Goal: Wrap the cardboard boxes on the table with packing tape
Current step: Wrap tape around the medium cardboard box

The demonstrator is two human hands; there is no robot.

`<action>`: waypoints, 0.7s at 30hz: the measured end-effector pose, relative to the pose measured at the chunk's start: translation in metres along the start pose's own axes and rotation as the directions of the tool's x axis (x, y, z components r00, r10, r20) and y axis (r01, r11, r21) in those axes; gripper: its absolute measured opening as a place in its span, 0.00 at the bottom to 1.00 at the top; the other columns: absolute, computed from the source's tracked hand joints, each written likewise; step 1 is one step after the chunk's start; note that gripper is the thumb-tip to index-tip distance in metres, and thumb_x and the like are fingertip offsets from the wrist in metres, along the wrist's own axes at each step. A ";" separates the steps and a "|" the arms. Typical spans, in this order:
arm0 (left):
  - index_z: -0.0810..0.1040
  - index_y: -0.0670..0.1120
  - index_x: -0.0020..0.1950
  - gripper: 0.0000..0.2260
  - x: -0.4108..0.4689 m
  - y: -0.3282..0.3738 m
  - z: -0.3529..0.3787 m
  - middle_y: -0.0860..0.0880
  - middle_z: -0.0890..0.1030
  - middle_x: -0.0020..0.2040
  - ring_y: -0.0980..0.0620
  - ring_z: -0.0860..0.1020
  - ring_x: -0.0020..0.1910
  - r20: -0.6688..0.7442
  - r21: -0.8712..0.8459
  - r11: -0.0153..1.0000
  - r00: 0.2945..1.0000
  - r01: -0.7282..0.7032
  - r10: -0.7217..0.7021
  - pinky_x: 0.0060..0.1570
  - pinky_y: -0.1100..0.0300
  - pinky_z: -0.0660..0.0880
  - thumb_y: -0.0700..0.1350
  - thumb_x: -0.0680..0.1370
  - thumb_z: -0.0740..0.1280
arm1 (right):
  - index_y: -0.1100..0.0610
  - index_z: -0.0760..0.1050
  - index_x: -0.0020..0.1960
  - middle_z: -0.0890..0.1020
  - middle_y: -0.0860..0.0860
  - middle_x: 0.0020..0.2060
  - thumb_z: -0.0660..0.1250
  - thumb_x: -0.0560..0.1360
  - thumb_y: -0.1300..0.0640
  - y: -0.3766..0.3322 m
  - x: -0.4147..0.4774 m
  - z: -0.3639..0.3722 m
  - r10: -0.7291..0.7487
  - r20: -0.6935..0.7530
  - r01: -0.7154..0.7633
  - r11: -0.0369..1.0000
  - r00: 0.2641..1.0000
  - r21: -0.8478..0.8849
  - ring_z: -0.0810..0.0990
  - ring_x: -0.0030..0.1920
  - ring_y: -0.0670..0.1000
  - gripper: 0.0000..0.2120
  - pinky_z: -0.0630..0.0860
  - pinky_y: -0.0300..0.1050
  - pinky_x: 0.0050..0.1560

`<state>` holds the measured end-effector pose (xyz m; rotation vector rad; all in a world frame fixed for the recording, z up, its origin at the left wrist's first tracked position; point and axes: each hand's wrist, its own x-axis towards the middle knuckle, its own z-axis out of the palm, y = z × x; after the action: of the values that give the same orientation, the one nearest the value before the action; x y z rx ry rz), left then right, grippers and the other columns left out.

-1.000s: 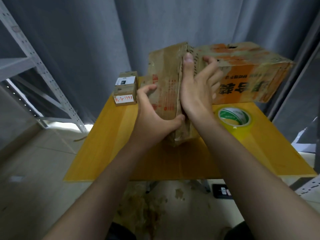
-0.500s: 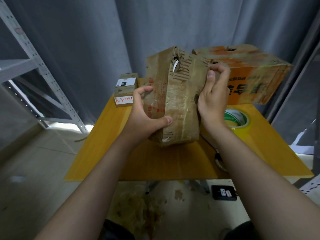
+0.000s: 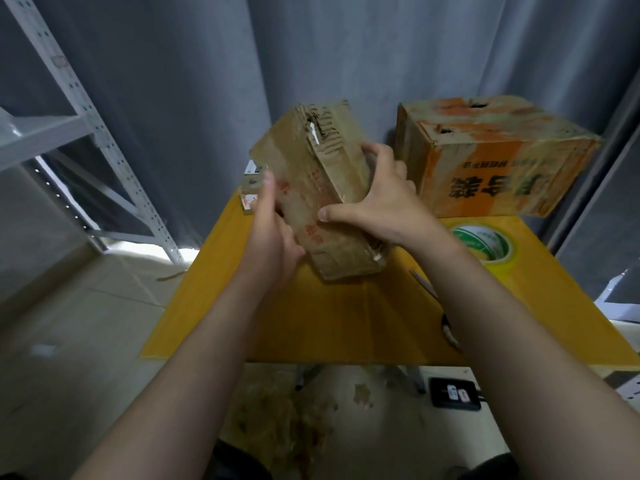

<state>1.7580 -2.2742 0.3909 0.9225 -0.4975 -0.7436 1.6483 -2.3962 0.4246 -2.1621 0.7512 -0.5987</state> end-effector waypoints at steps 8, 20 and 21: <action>0.75 0.57 0.61 0.11 0.001 0.046 -0.041 0.56 0.85 0.58 0.55 0.82 0.55 -0.265 0.471 0.865 0.907 -0.173 0.326 0.47 0.57 0.77 0.58 0.82 0.64 | 0.36 0.59 0.76 0.63 0.46 0.77 0.83 0.64 0.47 -0.001 -0.002 -0.016 -0.171 0.322 0.305 0.849 0.931 -0.431 0.56 0.78 0.55 0.49 0.43 0.68 0.80; 0.84 0.41 0.63 0.13 -0.010 0.029 -0.042 0.49 0.80 0.68 0.53 0.81 0.60 -0.163 0.628 0.778 0.974 -0.018 0.155 0.57 0.55 0.82 0.33 0.80 0.68 | 0.32 0.72 0.72 0.69 0.40 0.76 0.74 0.76 0.53 0.003 0.002 -0.003 -0.362 0.367 0.503 0.745 0.857 -0.438 0.64 0.71 0.53 0.30 0.58 0.47 0.69; 0.84 0.41 0.63 0.13 -0.011 0.028 -0.041 0.48 0.80 0.67 0.53 0.82 0.60 -0.152 0.641 0.767 0.975 -0.029 0.164 0.57 0.53 0.82 0.33 0.80 0.68 | 0.34 0.74 0.71 0.71 0.41 0.75 0.75 0.76 0.49 0.005 0.002 0.000 -0.391 0.362 0.521 0.751 0.846 -0.406 0.67 0.69 0.53 0.27 0.61 0.44 0.66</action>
<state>1.7888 -2.2334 0.3925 1.5823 -0.6286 -0.3677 1.6481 -2.4003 0.4216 -2.8753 0.2201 -0.3730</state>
